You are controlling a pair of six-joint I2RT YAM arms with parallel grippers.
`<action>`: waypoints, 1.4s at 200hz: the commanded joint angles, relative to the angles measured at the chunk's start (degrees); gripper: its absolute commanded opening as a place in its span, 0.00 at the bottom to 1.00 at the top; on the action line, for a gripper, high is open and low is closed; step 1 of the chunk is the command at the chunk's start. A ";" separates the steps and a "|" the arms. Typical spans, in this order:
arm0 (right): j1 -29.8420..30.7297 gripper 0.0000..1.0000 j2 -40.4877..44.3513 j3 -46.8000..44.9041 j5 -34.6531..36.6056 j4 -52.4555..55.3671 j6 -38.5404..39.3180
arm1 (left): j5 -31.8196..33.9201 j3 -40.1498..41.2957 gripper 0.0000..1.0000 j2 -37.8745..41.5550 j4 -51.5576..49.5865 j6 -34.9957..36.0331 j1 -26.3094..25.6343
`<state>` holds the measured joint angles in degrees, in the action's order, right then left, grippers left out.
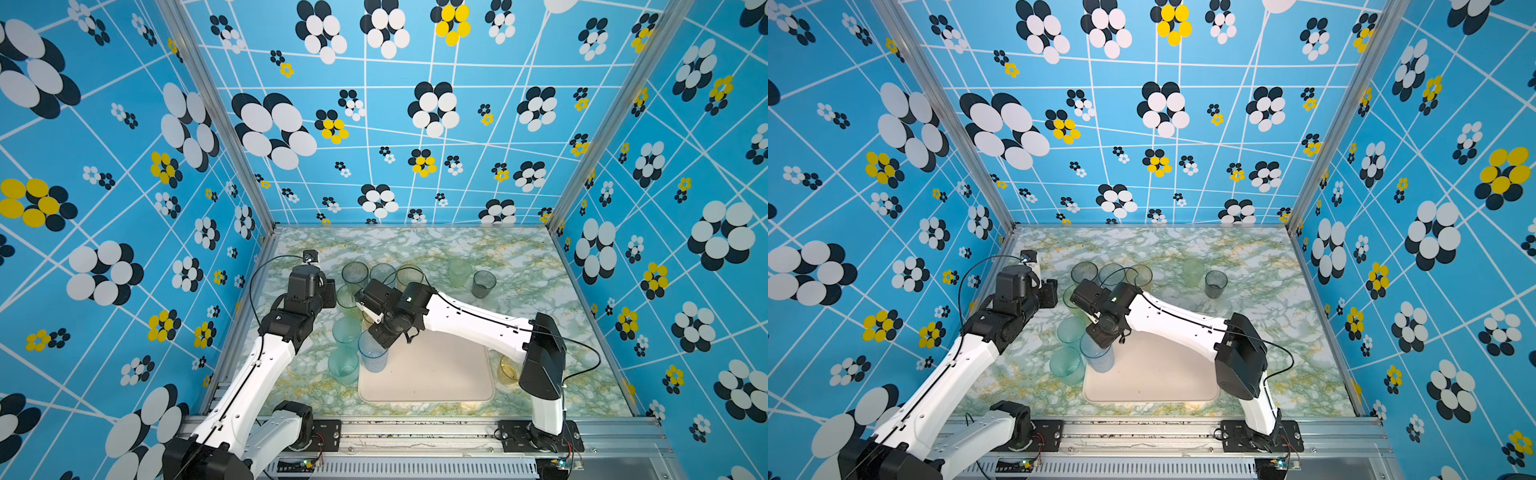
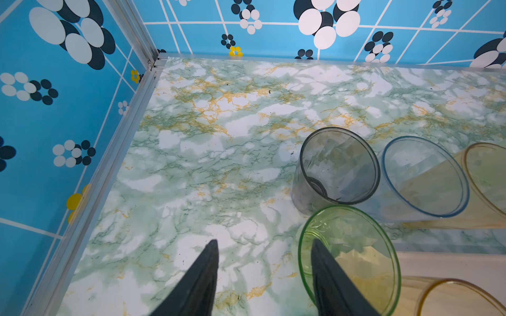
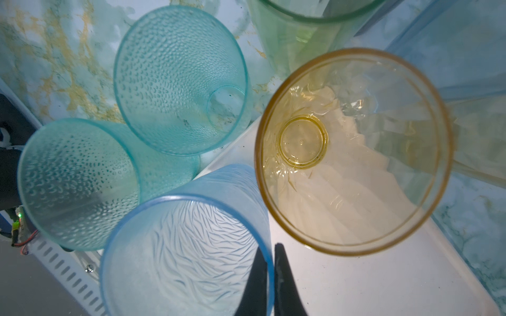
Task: Place the glasses into the tray
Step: Place the glass on the tray.
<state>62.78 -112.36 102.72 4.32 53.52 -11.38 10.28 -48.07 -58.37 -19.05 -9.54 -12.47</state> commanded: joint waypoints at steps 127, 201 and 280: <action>-0.63 0.23 3.25 -0.87 -3.52 -0.63 0.57 | 0.00 -2.29 0.55 0.62 -1.92 0.93 -0.36; -4.33 0.27 8.86 1.02 -1.02 0.46 0.60 | 0.01 -1.93 0.55 0.21 -1.21 0.75 -0.36; -9.90 0.22 -2.17 12.77 -2.26 7.72 1.44 | 0.70 -2.41 0.55 0.27 -1.11 1.01 -0.37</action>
<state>53.78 -112.44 112.51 2.61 57.49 -11.11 10.31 -48.80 -58.37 -19.79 -9.41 -12.47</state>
